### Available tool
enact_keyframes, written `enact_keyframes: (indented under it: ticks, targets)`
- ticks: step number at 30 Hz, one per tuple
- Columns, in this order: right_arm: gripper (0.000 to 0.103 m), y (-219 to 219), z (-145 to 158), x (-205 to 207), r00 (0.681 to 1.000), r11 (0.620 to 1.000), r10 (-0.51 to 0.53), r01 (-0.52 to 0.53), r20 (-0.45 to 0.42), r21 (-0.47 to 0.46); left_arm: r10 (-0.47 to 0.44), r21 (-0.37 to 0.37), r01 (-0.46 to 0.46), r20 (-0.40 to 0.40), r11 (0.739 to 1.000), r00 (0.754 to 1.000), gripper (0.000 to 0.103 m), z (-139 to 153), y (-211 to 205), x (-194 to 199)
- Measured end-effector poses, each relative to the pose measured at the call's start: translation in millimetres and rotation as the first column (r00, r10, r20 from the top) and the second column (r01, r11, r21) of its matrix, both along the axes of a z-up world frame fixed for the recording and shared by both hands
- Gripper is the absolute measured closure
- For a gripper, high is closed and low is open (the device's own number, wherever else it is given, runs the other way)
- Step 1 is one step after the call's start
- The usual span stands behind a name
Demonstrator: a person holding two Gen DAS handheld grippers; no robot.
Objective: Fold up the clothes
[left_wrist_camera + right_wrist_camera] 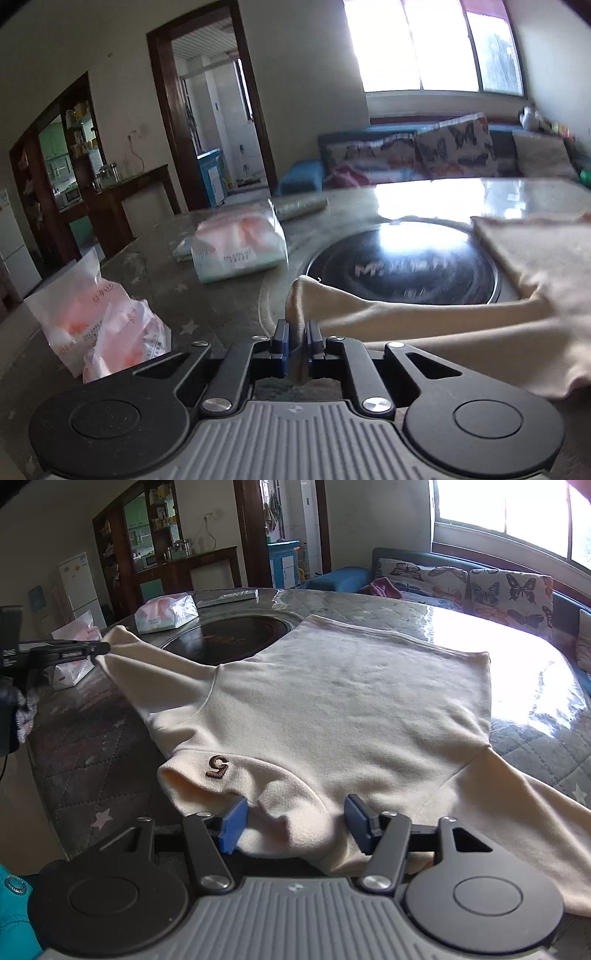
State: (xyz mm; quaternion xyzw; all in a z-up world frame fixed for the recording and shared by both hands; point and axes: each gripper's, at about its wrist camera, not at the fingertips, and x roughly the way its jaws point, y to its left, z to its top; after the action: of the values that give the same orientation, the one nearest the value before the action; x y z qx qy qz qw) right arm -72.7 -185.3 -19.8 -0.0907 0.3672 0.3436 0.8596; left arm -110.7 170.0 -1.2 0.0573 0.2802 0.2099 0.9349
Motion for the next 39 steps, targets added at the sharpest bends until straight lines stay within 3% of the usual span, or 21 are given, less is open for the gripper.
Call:
enact_keyframes:
  ticks: [2,4,8,11,15,20,25,30,35,39]
  targets:
    - [0.041,0.8,0.4,-1.0,1.0,1.0,0.003,-0.003,0.005,-0.005,0.024,0.025,-0.022,-0.054,0.999,0.998,0.094,-12.9,2.2,6.2]
    - [0.041,0.0,2.2,-1.2,1.0,1.0,0.002,-0.002,0.001,-0.001,0.032,0.005,-0.032,-0.079,0.999,0.996,0.093,-20.7,8.2,8.3]
    - [0.041,-4.1,13.9,-3.4,1.0,1.0,-0.001,0.001,0.013,0.03,0.061,0.019,-0.06,-0.069,0.998,0.996,0.081,-13.9,11.6,6.7]
    - [0.041,-4.0,25.1,-2.7,0.999,0.999,-0.01,0.008,0.041,0.042,0.058,-0.012,-0.058,-0.042,0.998,0.997,0.075,-0.8,5.7,5.2]
    - [0.041,17.7,32.3,3.8,0.996,0.999,0.029,-0.031,0.082,0.018,-0.115,-0.07,0.116,0.014,0.991,0.993,0.075,16.5,-29.3,9.2]
    - [0.041,62.2,25.4,11.6,0.984,0.991,0.132,-0.128,0.117,-0.038,-0.345,-0.189,0.337,-0.007,0.922,0.939,0.074,10.5,-80.4,27.5]
    - [0.041,90.6,10.8,7.4,0.97,0.975,0.207,-0.192,0.13,-0.115,-0.475,-0.155,0.463,-0.05,0.873,0.878,0.073,-3.7,-125.5,37.8]
    - [0.041,89.9,2.6,-13.1,0.958,0.958,0.262,-0.243,0.121,-0.149,-0.498,-0.071,0.493,-0.098,0.867,0.862,0.073,-18.5,-138.9,35.0]
    - [0.041,61.0,18.3,-18.6,0.972,0.979,0.204,-0.2,0.119,-0.046,-0.483,-0.062,0.479,-0.111,0.876,0.869,0.071,-14.9,-130.9,32.9]
    - [0.041,21.9,23.0,-0.7,0.994,0.999,0.026,-0.028,0.11,0.018,-0.48,-0.069,0.475,-0.088,0.877,0.873,0.07,-1.5,-130.4,34.1]
